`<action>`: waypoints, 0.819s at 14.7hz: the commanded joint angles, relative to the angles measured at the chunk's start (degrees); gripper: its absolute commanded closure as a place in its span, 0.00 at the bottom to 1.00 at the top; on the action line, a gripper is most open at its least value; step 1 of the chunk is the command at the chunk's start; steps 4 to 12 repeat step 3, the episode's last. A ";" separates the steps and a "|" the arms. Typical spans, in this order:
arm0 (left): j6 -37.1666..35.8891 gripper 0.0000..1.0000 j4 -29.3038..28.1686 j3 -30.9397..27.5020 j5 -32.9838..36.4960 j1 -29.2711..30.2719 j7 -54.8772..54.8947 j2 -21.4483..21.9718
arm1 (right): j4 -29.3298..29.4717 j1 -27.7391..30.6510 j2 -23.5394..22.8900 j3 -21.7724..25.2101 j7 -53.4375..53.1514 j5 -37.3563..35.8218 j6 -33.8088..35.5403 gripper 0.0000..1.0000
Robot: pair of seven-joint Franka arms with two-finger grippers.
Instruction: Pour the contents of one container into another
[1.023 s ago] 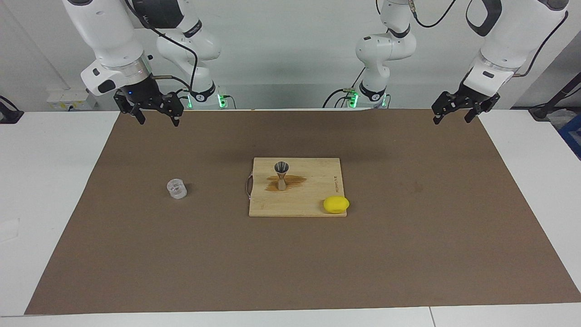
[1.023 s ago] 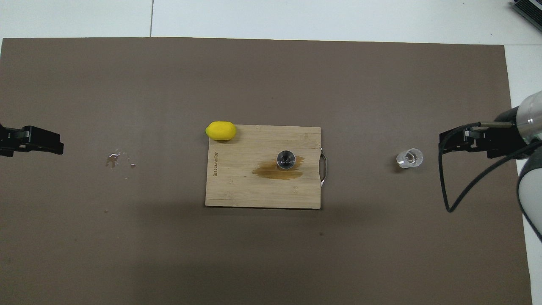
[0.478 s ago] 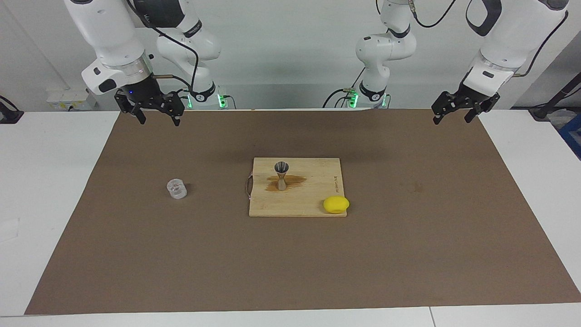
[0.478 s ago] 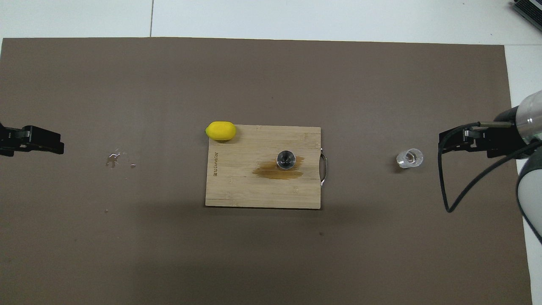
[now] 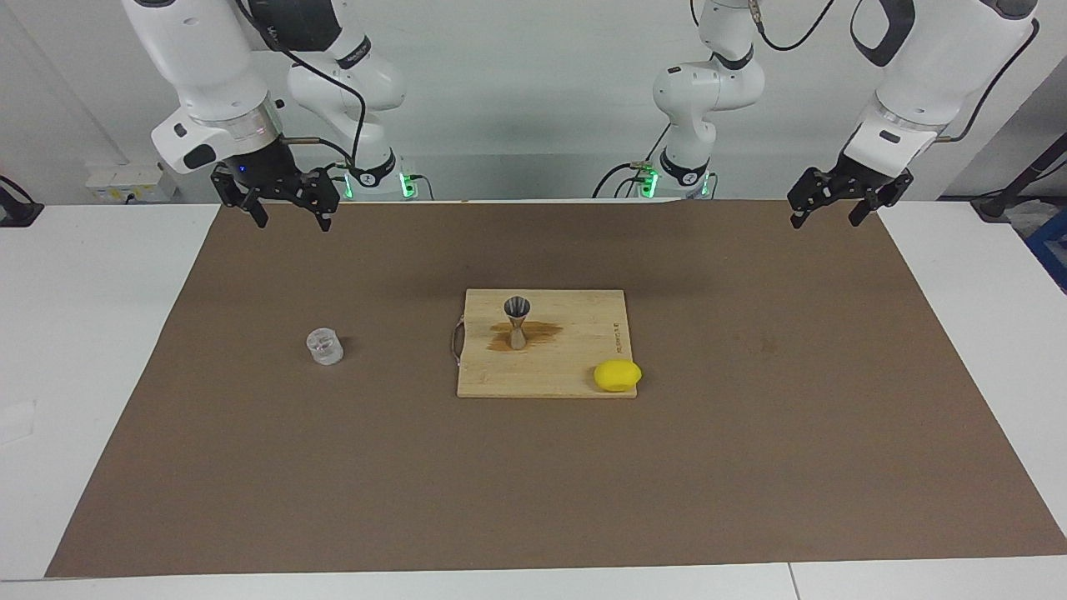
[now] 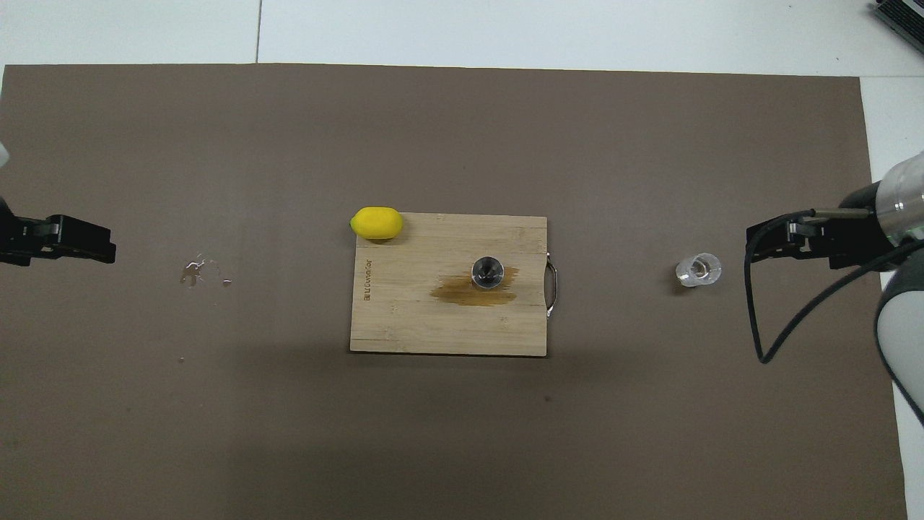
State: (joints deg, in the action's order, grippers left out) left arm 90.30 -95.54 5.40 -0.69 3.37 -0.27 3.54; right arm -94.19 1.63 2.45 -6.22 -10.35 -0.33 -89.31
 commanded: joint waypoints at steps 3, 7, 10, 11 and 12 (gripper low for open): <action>-1.18 0.00 1.59 -0.21 0.34 -0.30 -0.16 -0.82 | -0.20 0.04 0.36 -0.37 -0.73 -0.73 -0.25 0.01; -1.18 0.00 1.59 -0.21 0.34 -0.30 -0.16 -0.82 | -0.20 0.04 0.36 -0.37 -0.73 -0.73 -0.25 0.01; -1.18 0.00 1.59 -0.21 0.34 -0.30 -0.16 -0.82 | -0.20 0.04 0.36 -0.37 -0.73 -0.73 -0.25 0.01; -1.18 0.00 1.59 -0.21 0.34 -0.30 -0.16 -0.82 | -0.20 0.04 0.36 -0.37 -0.73 -0.73 -0.25 0.01; -1.18 0.00 1.59 -0.21 0.34 -0.30 -0.16 -0.82 | -0.20 0.04 0.36 -0.37 -0.73 -0.73 -0.25 0.01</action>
